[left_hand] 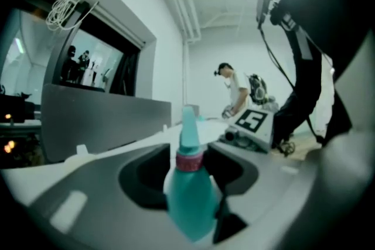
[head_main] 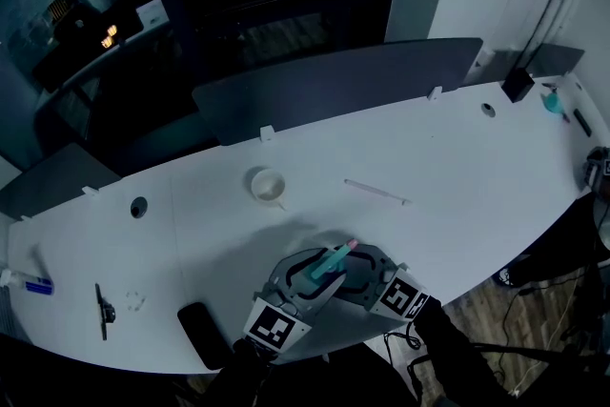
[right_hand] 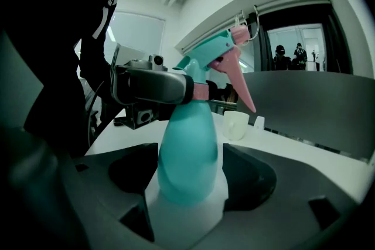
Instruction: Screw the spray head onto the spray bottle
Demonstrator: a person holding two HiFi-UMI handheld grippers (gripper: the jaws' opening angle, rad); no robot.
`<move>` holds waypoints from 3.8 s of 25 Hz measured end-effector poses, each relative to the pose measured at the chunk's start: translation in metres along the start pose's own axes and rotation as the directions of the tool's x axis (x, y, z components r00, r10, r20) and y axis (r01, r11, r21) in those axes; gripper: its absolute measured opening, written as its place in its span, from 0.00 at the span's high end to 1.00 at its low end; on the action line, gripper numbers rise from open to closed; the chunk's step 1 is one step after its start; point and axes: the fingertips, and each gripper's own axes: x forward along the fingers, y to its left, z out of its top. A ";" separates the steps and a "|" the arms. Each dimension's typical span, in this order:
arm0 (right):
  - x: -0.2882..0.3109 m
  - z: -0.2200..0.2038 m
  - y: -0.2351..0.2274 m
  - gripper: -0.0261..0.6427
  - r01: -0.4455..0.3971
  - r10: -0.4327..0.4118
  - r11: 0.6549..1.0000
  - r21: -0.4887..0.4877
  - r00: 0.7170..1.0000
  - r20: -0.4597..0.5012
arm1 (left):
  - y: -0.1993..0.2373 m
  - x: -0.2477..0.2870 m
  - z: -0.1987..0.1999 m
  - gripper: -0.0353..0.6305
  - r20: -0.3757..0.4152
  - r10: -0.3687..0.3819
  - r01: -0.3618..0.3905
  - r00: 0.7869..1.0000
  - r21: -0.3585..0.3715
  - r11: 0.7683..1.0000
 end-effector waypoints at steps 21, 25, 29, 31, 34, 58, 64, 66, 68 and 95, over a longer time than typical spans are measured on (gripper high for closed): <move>-0.062 0.047 0.005 0.95 0.619 -0.645 0.751 0.232 0.763 0.052 | 0.028 -0.092 -0.009 0.94 0.024 0.253 -0.251 0.967 -0.076 0.965; -0.066 0.047 0.012 0.95 0.693 -0.721 0.674 0.256 0.692 0.025 | 0.024 -0.096 -0.009 0.94 0.031 0.315 -0.312 0.949 -0.061 0.948; -0.069 0.056 0.025 0.95 0.704 -0.730 0.671 0.230 0.683 0.040 | 0.017 -0.107 -0.009 0.94 0.014 0.385 -0.384 0.923 -0.056 0.922; -0.075 0.062 0.029 0.95 0.712 -0.737 0.666 0.222 0.674 0.050 | 0.011 -0.113 -0.005 0.94 0.016 0.409 -0.408 0.912 -0.065 0.911; -0.084 0.072 0.038 0.95 0.716 -0.742 0.666 0.210 0.666 0.078 | -0.002 -0.121 0.004 0.94 0.041 0.435 -0.431 0.900 -0.084 0.899; -0.187 0.081 0.190 0.95 0.665 -0.683 0.730 0.159 0.706 0.184 | -0.193 -0.208 0.030 0.94 0.070 0.778 -0.771 0.624 -0.102 0.628; -0.197 0.090 0.193 0.95 0.712 -0.727 0.685 0.151 0.659 0.192 | -0.196 -0.211 0.035 0.94 0.087 0.729 -0.723 0.679 -0.094 0.684; -0.198 0.095 0.197 0.95 0.722 -0.738 0.674 0.156 0.645 0.199 | -0.196 -0.210 0.037 0.94 0.094 0.713 -0.707 0.695 -0.092 0.701; -0.199 0.096 0.200 0.95 0.729 -0.744 0.666 0.155 0.639 0.195 | -0.197 -0.210 0.035 0.94 0.094 0.708 -0.701 0.700 -0.098 0.707; -0.197 0.103 0.210 0.95 0.744 -0.750 0.657 0.118 0.631 0.199 | -0.195 -0.212 0.040 0.94 0.126 0.685 -0.678 0.718 -0.093 0.729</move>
